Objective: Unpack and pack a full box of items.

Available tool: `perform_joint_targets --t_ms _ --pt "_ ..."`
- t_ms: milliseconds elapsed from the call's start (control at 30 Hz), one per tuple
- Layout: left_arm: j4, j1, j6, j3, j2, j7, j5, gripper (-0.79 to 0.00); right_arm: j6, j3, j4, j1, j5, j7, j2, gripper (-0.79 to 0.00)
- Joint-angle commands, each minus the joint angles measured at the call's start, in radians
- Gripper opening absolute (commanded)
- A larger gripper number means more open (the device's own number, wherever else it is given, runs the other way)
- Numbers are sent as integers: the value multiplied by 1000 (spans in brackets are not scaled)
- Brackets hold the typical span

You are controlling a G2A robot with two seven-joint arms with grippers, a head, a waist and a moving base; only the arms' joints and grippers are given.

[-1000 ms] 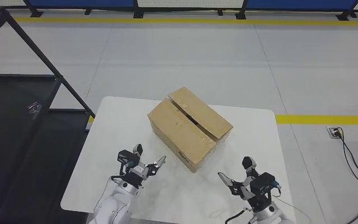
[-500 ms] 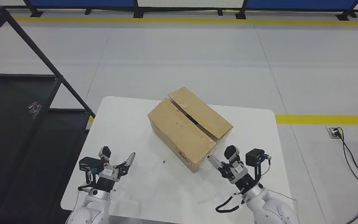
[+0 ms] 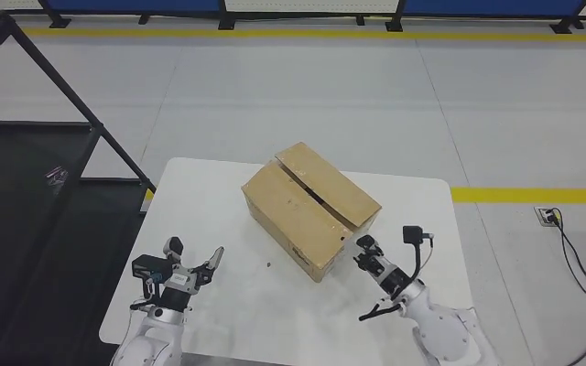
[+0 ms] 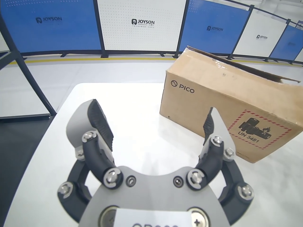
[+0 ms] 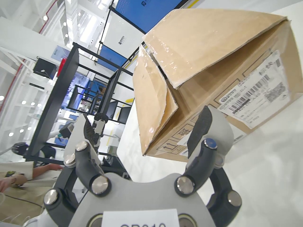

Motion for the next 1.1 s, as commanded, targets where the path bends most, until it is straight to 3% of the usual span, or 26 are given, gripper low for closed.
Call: perform_joint_targets --t_ms 0,233,600,633,667,733,867,1067 --pt "5 -1 3 1 -1 3 -2 0 -27 1 17 14 51 23 -1 0" --pt "6 -5 12 5 -4 10 -2 0 -21 -23 65 73 111 76 -6 0" --pt "8 -7 22 3 -7 14 -5 0 -101 -38 101 107 200 138 -9 0" --pt "10 -7 22 3 -7 14 -5 0 -102 -41 98 106 190 138 -9 -74" --pt "11 -8 23 4 -8 15 -6 0 -101 -44 97 106 172 135 -9 -394" --pt "13 -11 23 6 -8 13 -5 0 -91 -51 89 102 130 110 -9 -468" --pt "15 -16 30 9 -10 12 -3 0 -80 -60 69 88 55 66 -10 -785" --pt "17 -24 37 9 -13 14 -18 0 -58 -63 44 67 -6 46 -8 -785"
